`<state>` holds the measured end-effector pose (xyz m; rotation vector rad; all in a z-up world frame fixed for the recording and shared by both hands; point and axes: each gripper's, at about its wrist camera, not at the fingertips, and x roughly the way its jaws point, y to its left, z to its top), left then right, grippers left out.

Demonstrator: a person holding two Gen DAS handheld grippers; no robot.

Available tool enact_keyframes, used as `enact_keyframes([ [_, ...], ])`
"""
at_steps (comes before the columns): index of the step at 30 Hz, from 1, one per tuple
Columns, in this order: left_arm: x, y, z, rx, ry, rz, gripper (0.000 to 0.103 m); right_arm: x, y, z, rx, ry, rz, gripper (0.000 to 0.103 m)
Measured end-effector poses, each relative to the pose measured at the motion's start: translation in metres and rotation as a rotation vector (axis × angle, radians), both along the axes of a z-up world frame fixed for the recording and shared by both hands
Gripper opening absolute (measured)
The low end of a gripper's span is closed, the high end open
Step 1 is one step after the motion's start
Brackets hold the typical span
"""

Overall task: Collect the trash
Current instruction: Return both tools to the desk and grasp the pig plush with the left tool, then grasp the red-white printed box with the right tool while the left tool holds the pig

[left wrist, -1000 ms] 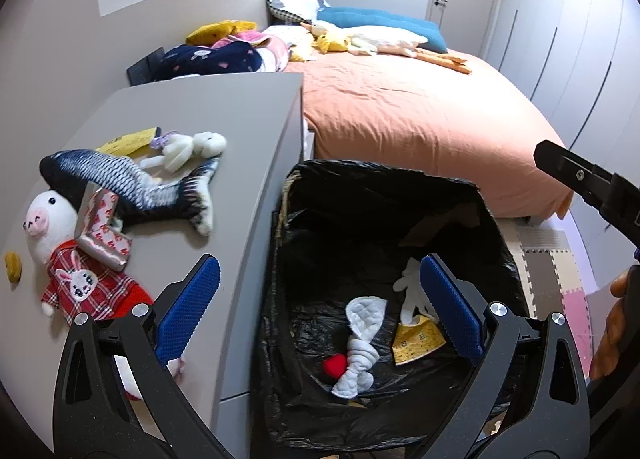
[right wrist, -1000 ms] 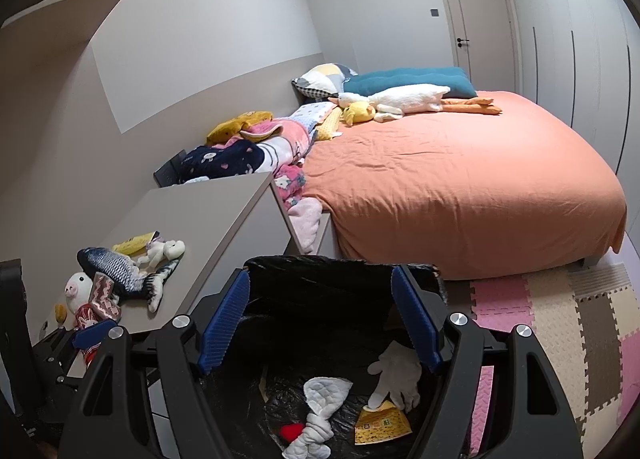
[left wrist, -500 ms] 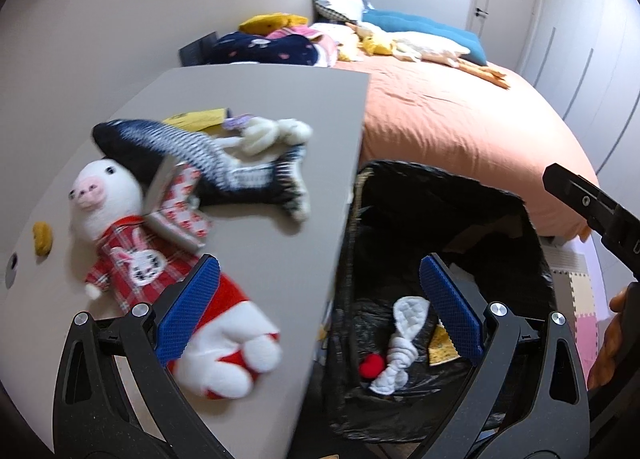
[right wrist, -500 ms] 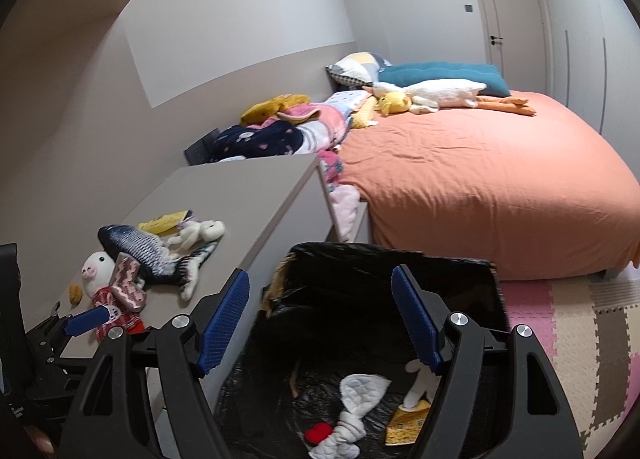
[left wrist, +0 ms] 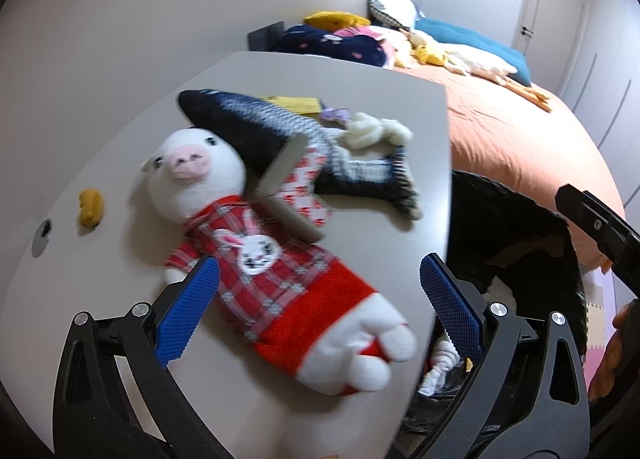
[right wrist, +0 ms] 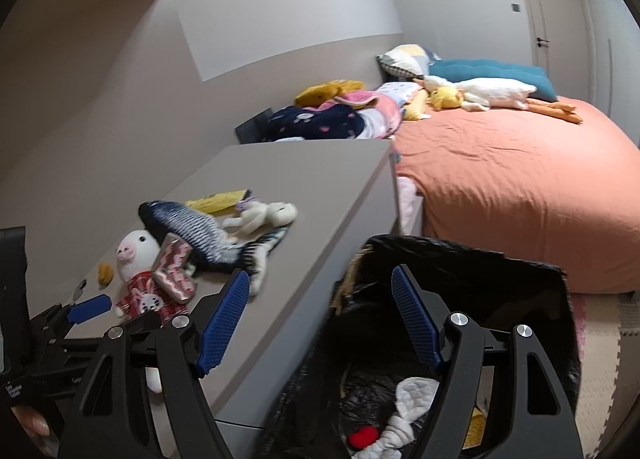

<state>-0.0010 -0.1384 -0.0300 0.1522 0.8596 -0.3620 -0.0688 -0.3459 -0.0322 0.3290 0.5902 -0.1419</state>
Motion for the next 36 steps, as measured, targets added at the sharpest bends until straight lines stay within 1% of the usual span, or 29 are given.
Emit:
enact_keyframes([
  [8,0.015,0.032,-0.006,0.003,0.012,0.074,0.097,0.022,0.025,-0.006,-0.004,0.009,0.06,0.074],
  [12,0.026,0.045,-0.013,-0.007,0.035,0.106,0.097,0.034,0.037,-0.009,-0.013,0.024,0.086,0.074],
  [17,0.04,0.052,-0.019,-0.032,0.059,0.115,0.097,0.043,0.041,-0.013,0.014,0.022,0.092,0.074],
  [22,0.055,0.05,-0.032,0.005,0.067,0.124,0.096,0.049,0.043,-0.014,0.026,0.013,0.098,0.074],
  [24,0.057,0.051,-0.036,0.009,0.075,0.124,0.089,0.05,0.044,-0.015,0.029,0.005,0.104,0.074],
  [26,0.059,0.052,-0.039,0.0,0.091,0.119,0.076,0.055,0.049,-0.016,0.02,0.012,0.113,0.074],
  [27,0.06,0.053,-0.041,-0.011,0.103,0.116,0.072,0.056,0.05,-0.017,0.019,0.015,0.117,0.074],
  [28,0.062,0.053,-0.043,-0.021,0.116,0.113,0.063,0.058,0.053,-0.018,0.02,0.018,0.125,0.074],
  [30,0.063,0.056,-0.044,-0.046,0.125,0.111,0.054,0.06,0.057,-0.02,0.02,0.024,0.137,0.074],
  [32,0.063,0.057,-0.042,-0.053,0.125,0.1,0.043,0.062,0.063,-0.022,0.018,0.026,0.153,0.074],
  [35,0.057,0.062,-0.036,-0.048,0.108,0.114,0.035,0.064,0.068,-0.024,0.015,0.033,0.168,0.074],
  [36,0.054,0.065,-0.031,-0.044,0.094,0.123,0.034,0.065,0.07,-0.024,0.013,0.036,0.174,0.074],
])
